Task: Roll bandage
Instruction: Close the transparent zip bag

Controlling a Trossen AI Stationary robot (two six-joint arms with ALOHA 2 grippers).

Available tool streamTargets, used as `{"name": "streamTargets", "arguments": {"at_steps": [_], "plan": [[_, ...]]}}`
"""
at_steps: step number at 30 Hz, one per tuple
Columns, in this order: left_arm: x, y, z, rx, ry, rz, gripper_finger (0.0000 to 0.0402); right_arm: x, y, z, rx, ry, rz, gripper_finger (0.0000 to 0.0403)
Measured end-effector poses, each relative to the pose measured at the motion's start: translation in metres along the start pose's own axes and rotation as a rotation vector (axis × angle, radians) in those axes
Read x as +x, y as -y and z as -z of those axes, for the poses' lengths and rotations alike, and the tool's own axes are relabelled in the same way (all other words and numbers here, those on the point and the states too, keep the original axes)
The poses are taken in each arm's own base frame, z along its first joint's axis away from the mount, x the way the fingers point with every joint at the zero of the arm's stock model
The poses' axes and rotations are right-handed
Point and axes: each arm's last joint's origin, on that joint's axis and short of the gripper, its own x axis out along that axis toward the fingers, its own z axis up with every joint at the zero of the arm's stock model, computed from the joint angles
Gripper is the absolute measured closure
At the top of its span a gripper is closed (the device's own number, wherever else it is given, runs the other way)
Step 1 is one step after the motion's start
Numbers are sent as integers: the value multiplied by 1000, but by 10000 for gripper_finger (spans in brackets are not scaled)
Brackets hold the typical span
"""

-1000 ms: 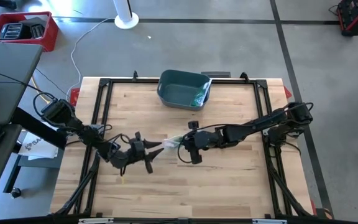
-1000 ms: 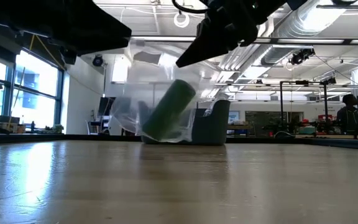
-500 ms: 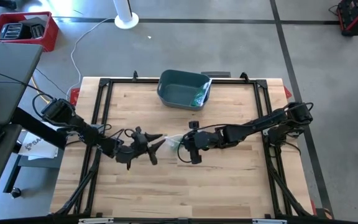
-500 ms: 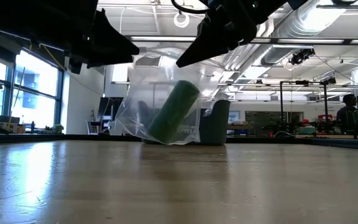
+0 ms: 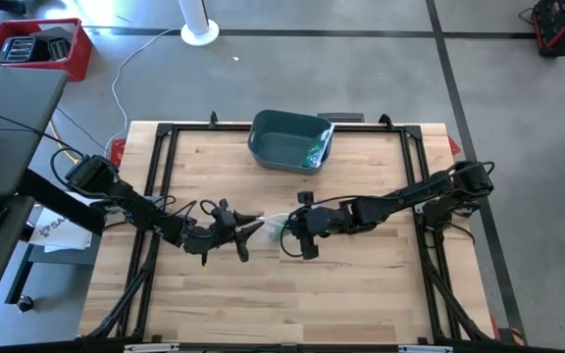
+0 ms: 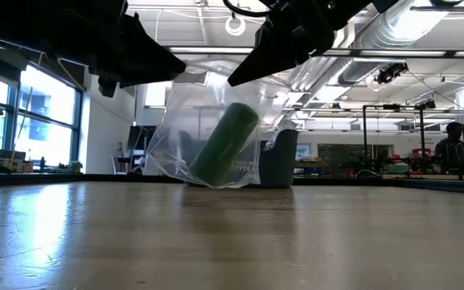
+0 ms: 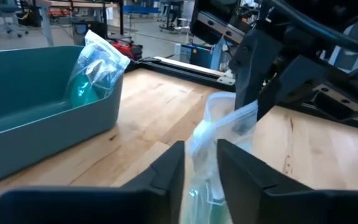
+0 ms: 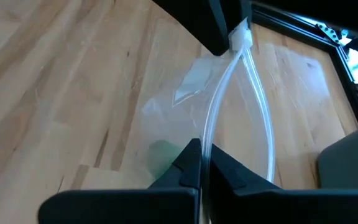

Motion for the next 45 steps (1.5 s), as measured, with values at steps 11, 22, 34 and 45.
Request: {"name": "streamTargets", "arguments": {"at_steps": [11, 22, 34, 45], "plan": [[-3, 2, 1, 21, -1, 6, 399, 0, 0, 1, 60, -14, -7, 403], [8, 22, -20, 170, -29, -3, 401, -37, 12, -13, 90, 47, -21, 288], [14, 42, -41, 271, -80, 102, 401, -38, 3, -36, -69, 329, -156, 211], [14, 43, -41, 274, -89, 151, 401, -18, 10, -30, -5, 314, -150, 283]]}}
